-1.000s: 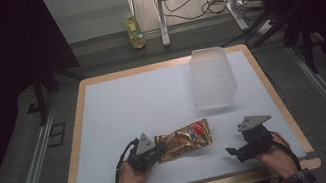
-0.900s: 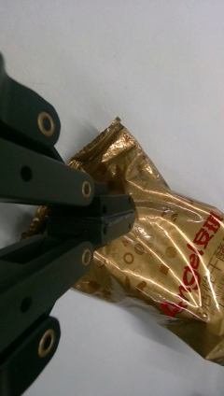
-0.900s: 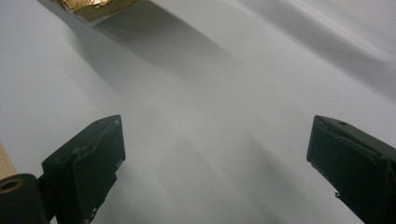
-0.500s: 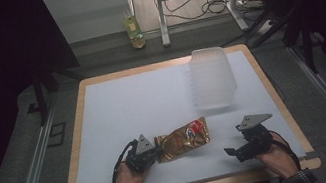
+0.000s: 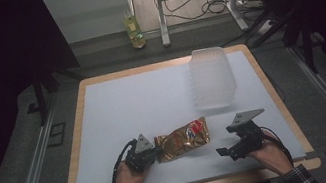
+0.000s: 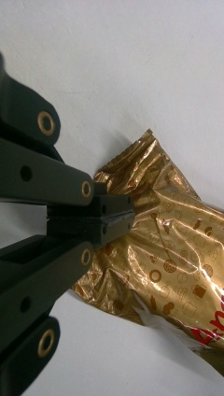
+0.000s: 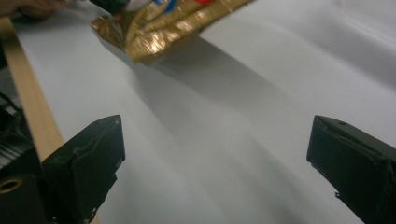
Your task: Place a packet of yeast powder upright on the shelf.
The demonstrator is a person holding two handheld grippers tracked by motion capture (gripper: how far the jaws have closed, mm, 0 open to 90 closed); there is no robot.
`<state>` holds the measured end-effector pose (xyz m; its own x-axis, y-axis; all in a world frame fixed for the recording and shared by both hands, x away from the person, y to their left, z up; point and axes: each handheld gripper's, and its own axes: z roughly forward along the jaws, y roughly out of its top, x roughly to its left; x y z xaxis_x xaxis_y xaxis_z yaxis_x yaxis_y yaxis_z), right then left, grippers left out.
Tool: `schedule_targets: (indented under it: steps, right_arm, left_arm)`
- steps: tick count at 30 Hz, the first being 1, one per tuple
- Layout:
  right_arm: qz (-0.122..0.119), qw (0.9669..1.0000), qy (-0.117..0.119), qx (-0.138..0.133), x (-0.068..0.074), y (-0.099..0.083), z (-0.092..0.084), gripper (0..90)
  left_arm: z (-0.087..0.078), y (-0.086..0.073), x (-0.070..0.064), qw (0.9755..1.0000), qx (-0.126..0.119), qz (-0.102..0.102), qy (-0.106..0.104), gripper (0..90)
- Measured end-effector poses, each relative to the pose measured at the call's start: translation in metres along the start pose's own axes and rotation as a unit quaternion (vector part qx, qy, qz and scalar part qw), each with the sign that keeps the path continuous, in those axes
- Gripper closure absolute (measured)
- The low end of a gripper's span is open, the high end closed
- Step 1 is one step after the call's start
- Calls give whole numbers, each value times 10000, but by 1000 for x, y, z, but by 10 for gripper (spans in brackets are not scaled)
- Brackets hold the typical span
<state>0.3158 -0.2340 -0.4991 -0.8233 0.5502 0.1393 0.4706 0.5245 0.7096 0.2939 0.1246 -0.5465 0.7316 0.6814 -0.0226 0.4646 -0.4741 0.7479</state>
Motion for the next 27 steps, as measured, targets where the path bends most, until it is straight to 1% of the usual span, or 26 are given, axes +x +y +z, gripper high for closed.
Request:
schedule_targets:
  steps: [1,6,8,10,14,19,22,25,27]
  right_arm:
    - [53,10000,63,13,0,2,1,45]
    - [231,9994,222,122,1,10,9,42]
    - [290,9991,256,187,0,15,13,35]
    - [338,9989,283,183,0,19,16,32]
    - [579,9970,467,217,-3,28,22,23]
    - [731,9951,610,272,-5,39,33,22]
    - [811,9942,608,350,-6,44,40,41]
    - [895,9930,644,430,-7,49,49,84]
    - [913,9926,664,443,-7,50,51,94]
  left_arm:
    - [0,0,0,10000,-1,-3,-3,898]
    - [0,0,0,10000,-2,-9,-20,898]
    - [0,0,1,10000,-6,-20,-24,898]
    - [0,0,1,10000,-7,-21,-25,897]
    - [0,0,1,10000,-7,-36,-49,897]
    - [0,0,1,10000,-8,-27,-32,898]
    - [0,0,1,10000,-9,-19,-25,898]
    - [0,0,1,10000,-9,-21,-27,898]
    - [0,0,1,10000,-10,-33,-37,898]
